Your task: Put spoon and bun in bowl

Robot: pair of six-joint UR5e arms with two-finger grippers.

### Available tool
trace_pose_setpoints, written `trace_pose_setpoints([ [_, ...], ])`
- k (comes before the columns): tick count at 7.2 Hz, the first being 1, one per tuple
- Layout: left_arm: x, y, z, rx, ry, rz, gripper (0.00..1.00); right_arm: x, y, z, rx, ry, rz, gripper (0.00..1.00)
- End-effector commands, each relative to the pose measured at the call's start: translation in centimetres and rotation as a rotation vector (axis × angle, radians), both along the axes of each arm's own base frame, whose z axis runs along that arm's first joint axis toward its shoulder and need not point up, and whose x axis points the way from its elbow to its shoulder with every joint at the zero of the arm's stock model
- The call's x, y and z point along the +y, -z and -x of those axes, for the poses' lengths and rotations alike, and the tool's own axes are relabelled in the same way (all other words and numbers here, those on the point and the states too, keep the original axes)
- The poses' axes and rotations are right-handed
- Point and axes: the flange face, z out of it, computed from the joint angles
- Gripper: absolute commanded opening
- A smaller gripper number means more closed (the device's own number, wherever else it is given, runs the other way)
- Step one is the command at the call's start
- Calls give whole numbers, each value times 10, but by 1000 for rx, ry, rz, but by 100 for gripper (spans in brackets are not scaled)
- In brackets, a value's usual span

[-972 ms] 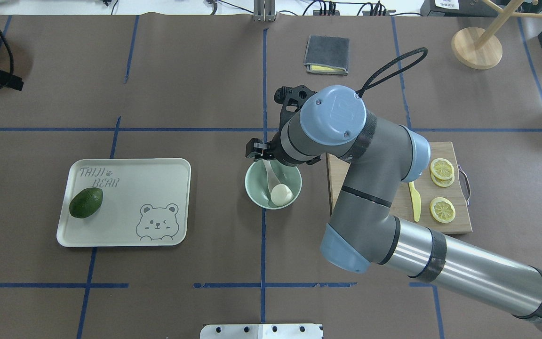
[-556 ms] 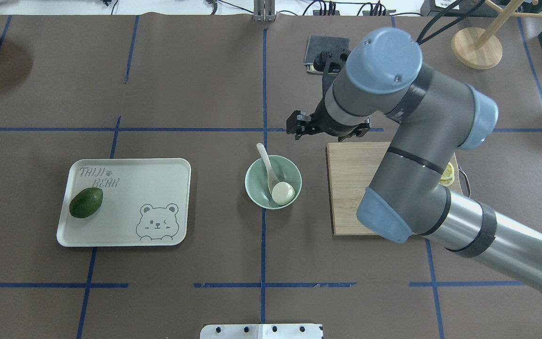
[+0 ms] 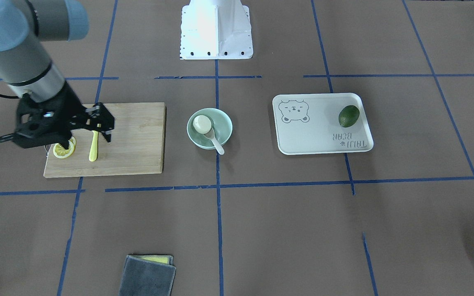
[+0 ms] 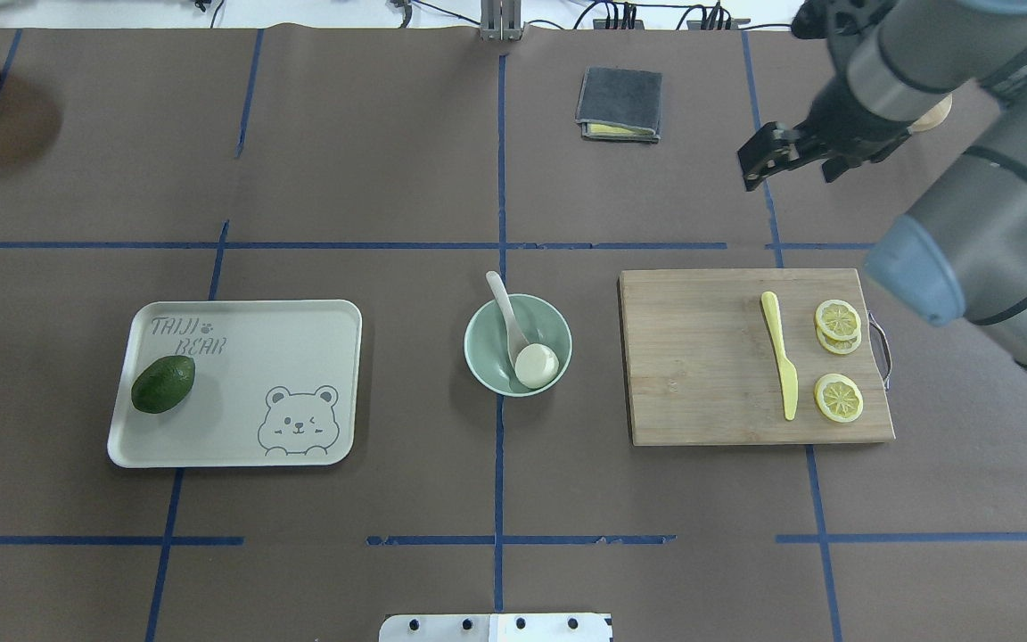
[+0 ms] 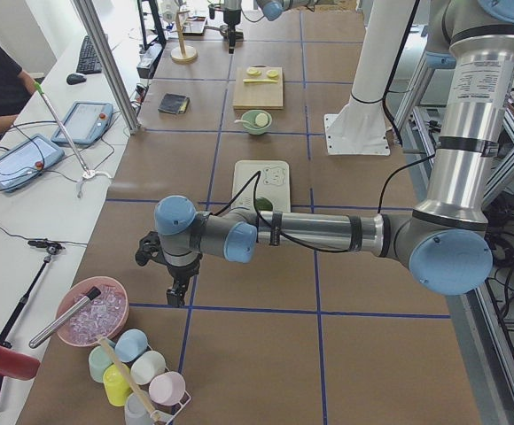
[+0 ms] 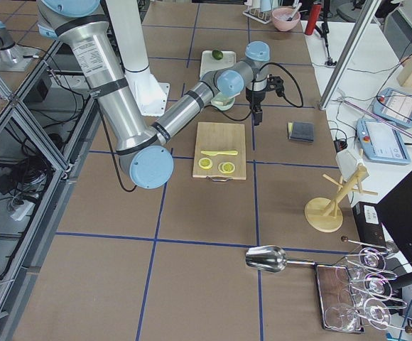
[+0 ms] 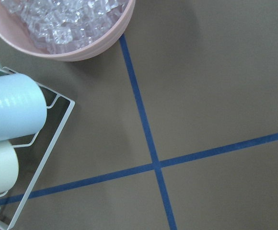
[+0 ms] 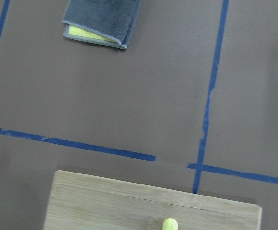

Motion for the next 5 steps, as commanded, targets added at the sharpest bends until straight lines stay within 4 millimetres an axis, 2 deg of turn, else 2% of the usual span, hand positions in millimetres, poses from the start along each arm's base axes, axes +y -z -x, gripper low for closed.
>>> trace_pose_setpoints([
  [1, 10, 3, 13, 29, 1, 55, 100, -6, -75, -92, 28, 61, -40, 100],
  [2, 9, 16, 16, 34, 6, 86, 100, -10, -117, -133, 32, 77, -31, 100],
  [3, 17, 19, 19, 36, 8, 87, 100, -10, -159, -170, 3, 113, -26, 100],
  [4, 31, 8, 19, 37, 5, 98, 100, -13, -199, -214, -18, 118, -23, 100],
  [5, 35, 3, 19, 37, 4, 106, 100, -13, -236, -248, -10, 124, -25, 100],
])
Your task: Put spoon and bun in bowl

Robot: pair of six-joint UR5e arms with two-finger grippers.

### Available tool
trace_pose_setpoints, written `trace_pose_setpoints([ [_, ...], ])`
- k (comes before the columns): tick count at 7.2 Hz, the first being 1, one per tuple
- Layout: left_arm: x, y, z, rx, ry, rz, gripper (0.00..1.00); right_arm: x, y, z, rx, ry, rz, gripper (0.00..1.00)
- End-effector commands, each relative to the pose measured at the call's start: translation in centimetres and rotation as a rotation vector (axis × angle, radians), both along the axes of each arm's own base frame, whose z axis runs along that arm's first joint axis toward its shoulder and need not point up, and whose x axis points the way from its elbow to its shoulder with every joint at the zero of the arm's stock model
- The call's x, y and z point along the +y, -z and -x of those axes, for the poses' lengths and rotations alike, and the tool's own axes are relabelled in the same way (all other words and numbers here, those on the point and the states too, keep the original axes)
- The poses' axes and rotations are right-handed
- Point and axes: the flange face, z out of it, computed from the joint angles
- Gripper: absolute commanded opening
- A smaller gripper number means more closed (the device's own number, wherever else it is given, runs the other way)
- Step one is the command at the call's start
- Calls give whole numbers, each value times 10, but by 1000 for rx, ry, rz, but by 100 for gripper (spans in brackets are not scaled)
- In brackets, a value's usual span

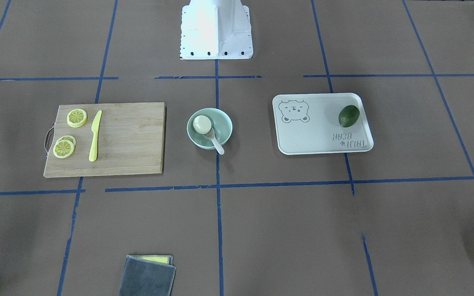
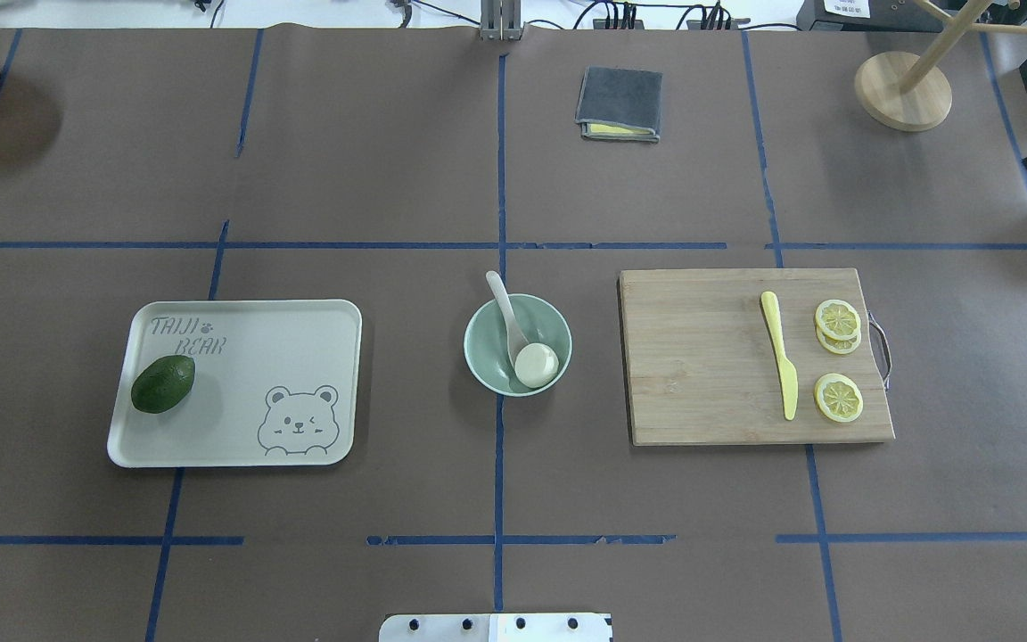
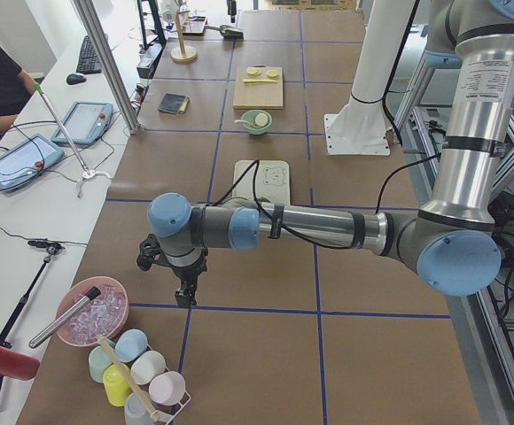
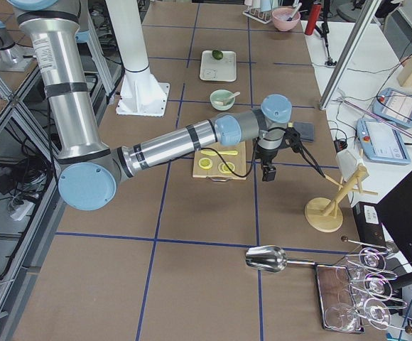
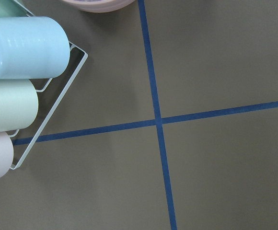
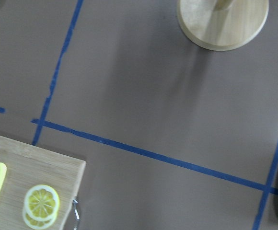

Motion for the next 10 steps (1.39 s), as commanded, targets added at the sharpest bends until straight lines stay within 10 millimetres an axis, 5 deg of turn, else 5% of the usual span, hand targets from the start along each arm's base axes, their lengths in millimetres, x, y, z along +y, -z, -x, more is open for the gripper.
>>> trace_pose_setpoints([
  [1, 17, -6, 1, 3, 1, 11, 100, 5, -78, -74, -4, -4, 19, 100],
  [4, 17, -2, -2, 36, 4, 12, 100, 54, -133, -129, -2, -64, 66, 100],
  [6, 18, -2, -2, 36, 4, 12, 100, 89, -166, -126, 5, -71, 137, 100],
  [10, 18, -2, -2, 36, 7, 14, 100, 108, -182, -123, -18, -70, 170, 100],
])
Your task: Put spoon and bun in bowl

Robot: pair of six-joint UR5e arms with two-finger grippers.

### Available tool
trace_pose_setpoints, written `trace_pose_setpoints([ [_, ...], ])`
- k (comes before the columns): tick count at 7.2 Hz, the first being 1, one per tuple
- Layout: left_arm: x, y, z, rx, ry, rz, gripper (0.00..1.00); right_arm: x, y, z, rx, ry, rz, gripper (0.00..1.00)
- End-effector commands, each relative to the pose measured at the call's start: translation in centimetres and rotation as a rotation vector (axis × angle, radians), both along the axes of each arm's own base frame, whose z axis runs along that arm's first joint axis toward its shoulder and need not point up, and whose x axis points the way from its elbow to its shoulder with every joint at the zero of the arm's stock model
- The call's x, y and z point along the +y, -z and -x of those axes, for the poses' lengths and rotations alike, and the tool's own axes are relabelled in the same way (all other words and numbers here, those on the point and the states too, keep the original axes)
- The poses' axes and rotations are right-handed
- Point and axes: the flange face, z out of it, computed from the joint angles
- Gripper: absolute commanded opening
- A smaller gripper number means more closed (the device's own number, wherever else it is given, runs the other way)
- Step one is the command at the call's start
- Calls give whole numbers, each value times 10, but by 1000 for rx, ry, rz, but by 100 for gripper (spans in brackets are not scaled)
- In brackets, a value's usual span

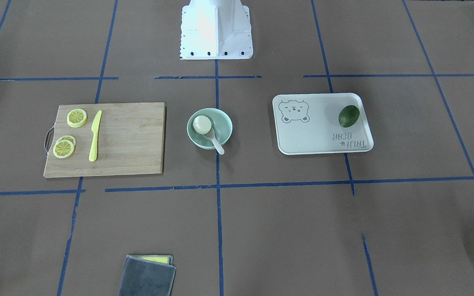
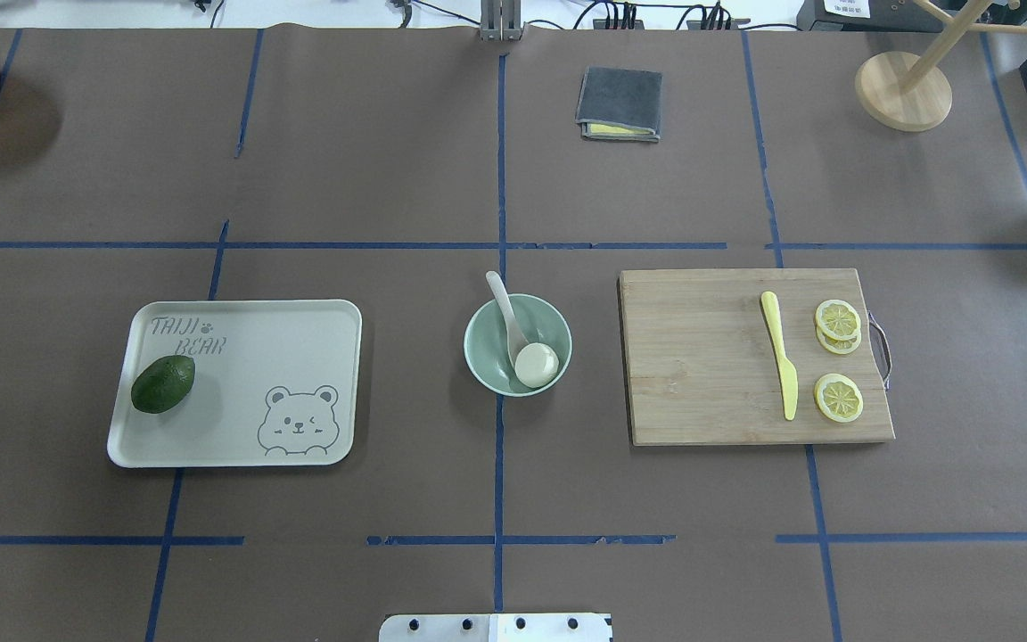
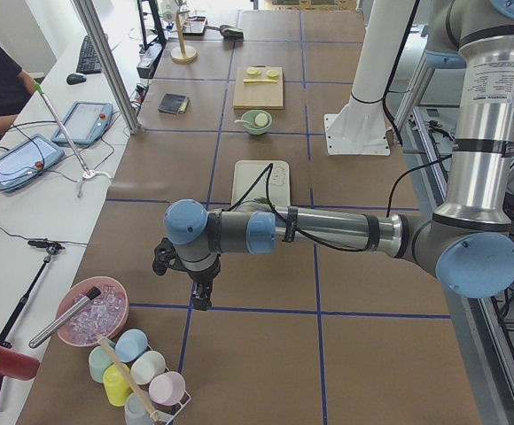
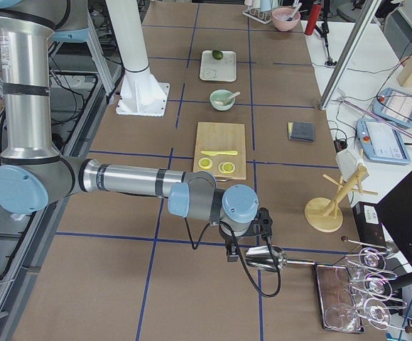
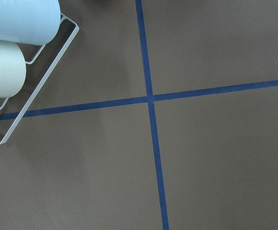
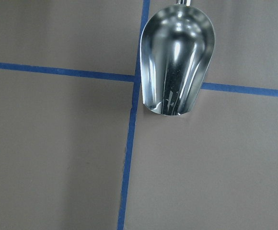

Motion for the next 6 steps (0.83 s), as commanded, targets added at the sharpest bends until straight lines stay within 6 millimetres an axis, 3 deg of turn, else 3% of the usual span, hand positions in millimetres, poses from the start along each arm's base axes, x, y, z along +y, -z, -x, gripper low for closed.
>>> trace_pose_setpoints([
  [1, 0, -1, 0, 0, 1, 2, 100, 1, 0, 1, -4, 0, 1, 100],
  [6, -1, 0, 0, 0, -1, -3, 100, 0, 9, 1, -2, -3, -14, 100],
])
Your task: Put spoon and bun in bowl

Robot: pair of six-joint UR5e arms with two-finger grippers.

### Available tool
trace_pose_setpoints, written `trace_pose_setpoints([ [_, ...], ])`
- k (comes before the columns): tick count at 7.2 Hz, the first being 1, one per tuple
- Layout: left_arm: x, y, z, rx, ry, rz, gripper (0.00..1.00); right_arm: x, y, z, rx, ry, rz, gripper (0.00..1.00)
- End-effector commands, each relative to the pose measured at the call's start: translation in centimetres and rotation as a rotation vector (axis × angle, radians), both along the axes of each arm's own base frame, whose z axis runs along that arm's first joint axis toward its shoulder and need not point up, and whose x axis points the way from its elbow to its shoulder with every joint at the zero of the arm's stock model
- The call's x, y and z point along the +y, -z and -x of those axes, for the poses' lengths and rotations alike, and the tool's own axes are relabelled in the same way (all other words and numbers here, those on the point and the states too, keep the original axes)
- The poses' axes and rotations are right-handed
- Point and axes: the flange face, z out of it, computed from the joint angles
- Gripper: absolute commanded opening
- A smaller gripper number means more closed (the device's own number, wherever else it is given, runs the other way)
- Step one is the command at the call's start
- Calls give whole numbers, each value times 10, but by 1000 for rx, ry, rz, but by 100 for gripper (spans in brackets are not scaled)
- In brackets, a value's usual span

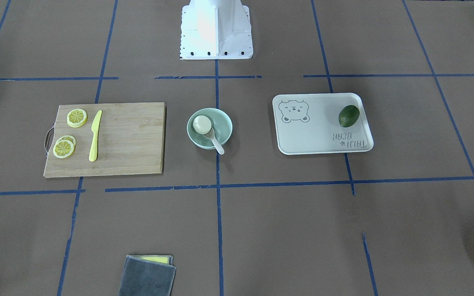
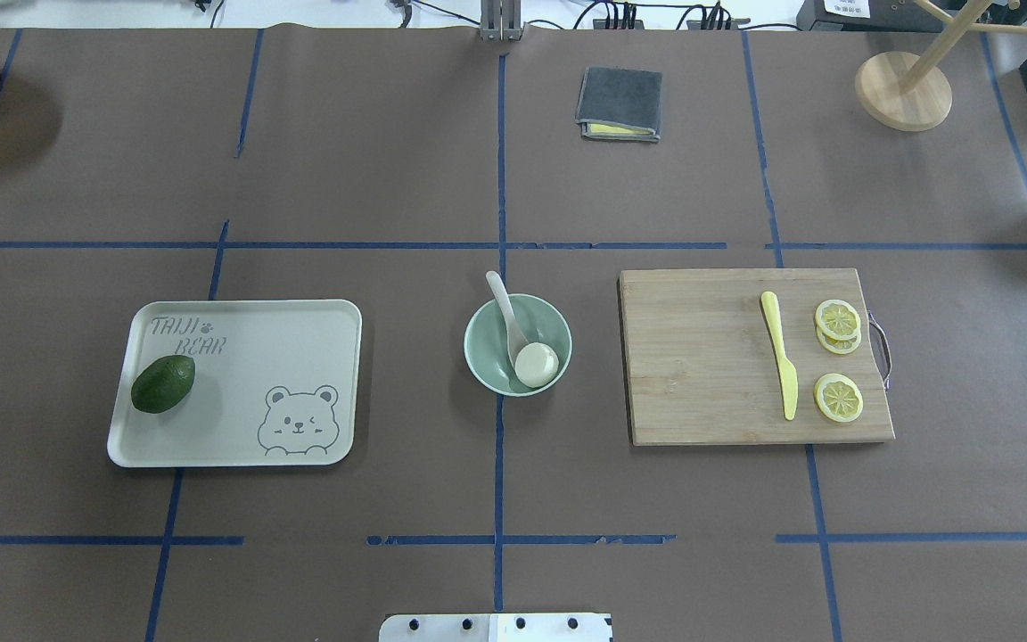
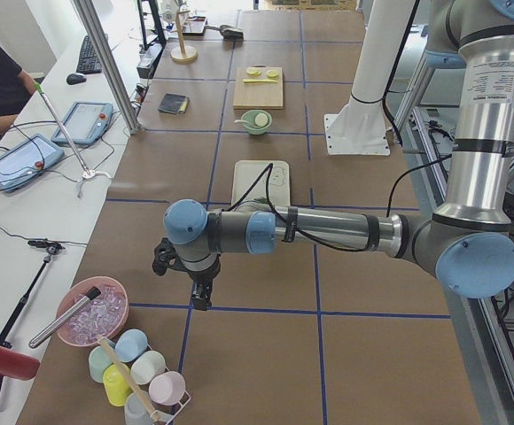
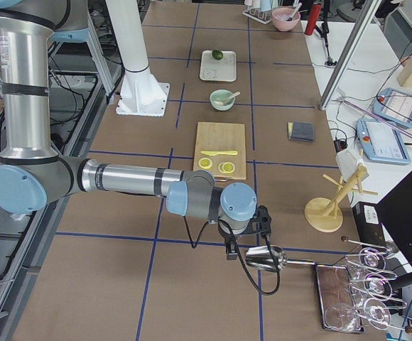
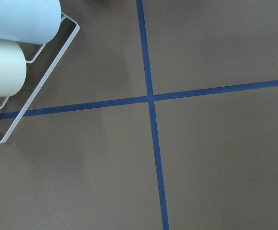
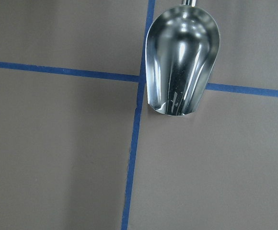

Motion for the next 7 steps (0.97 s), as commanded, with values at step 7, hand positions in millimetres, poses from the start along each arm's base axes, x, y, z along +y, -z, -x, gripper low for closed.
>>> trace_pose_setpoints([
  [7, -1, 4, 0, 0, -3, -11, 100, -7, 7, -1, 1, -2, -13, 100],
])
